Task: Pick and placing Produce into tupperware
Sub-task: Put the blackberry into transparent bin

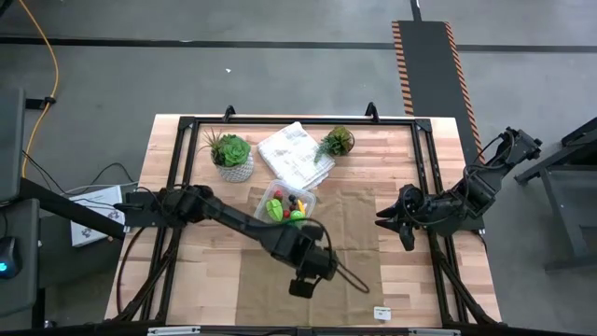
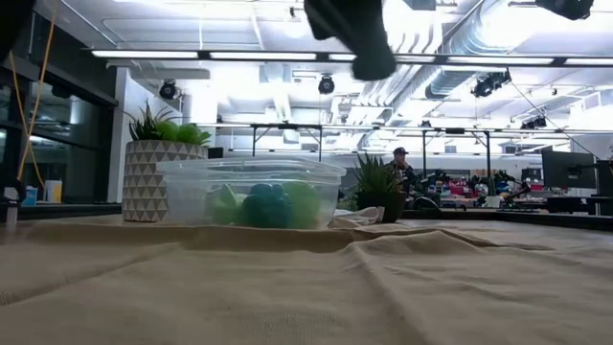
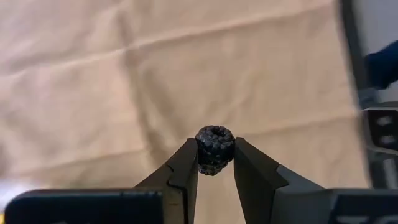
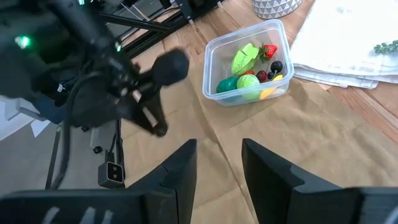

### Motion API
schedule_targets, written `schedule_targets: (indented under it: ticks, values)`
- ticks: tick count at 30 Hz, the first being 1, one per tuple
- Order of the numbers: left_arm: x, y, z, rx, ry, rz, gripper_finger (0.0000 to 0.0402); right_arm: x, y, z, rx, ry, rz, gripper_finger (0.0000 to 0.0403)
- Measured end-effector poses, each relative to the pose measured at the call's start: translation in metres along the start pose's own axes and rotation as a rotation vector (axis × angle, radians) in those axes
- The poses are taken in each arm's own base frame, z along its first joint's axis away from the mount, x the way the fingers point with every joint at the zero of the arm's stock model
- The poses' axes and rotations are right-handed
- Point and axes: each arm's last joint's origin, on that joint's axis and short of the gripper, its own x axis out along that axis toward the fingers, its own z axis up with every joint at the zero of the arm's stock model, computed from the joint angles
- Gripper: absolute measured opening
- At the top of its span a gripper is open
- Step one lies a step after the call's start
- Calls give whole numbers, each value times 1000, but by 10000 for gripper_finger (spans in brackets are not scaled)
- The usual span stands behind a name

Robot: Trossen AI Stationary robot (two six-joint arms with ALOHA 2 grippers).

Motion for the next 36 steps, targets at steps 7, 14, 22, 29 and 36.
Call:
schedule_targets:
  ticks: [7,14,22,29,36]
  values:
    - [-16,37,-1,-103,97,104,77,0,0,0,-7,0,0,119]
    - [-17,68,-7,-175,189,143,78,0,0,0,-23,0,0,119]
    - [-20,93,-19,-198,332,170,78,0,0,0,-30,0,0,119]
    - [-25,108,-25,-192,390,171,78,0,0,0,-26,0,0,119]
    - [-59,121,-27,-196,319,162,78,0,0,0,-22,-3,5,119]
